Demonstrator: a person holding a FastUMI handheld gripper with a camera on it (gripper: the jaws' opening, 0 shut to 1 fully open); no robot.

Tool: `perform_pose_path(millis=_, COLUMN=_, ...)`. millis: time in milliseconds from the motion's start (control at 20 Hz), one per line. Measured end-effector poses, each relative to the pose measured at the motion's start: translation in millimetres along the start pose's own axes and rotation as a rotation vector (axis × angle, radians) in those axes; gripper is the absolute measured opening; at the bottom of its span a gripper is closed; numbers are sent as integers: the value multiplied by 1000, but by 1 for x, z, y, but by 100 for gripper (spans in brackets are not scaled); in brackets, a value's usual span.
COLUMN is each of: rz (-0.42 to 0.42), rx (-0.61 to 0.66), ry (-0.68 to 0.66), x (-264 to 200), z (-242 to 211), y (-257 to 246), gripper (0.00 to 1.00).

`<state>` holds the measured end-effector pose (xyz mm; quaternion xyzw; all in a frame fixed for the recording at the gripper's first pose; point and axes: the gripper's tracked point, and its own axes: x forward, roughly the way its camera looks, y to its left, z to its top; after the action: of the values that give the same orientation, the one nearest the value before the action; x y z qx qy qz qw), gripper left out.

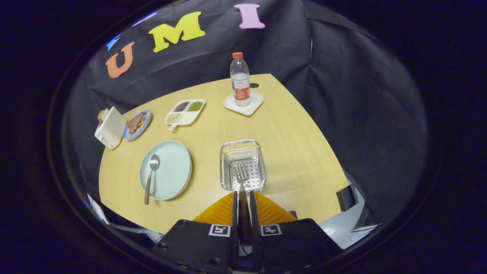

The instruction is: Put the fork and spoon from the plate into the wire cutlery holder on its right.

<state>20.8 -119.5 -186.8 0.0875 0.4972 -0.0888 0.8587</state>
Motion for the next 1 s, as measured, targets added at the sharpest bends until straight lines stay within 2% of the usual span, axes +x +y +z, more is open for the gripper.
perform_pose_path(millis=50, rz=3, rx=-2, ry=-26, x=-2, z=5, y=1, gripper=16)
perform_pose_path(millis=150, rz=4, rx=-12, ry=-68, x=-5, z=13, y=3, gripper=29)
perform_pose_path(millis=200, rz=6, rx=-13, ry=-88, x=-6, z=17, y=4, gripper=32)
perform_pose_path(millis=450, rz=1, rx=-15, ry=-197, x=-18, z=34, y=10, gripper=77)
perform_pose_path(millis=700, rz=-8, rx=-27, ry=-320, x=-31, z=48, y=32, gripper=87)
perform_pose_path(millis=750, rz=-2, rx=-35, ry=-354, x=-35, z=50, y=40, gripper=92)
perform_pose_path(millis=1000, rz=67, rx=-48, ry=-549, x=-54, z=63, y=88, gripper=96)
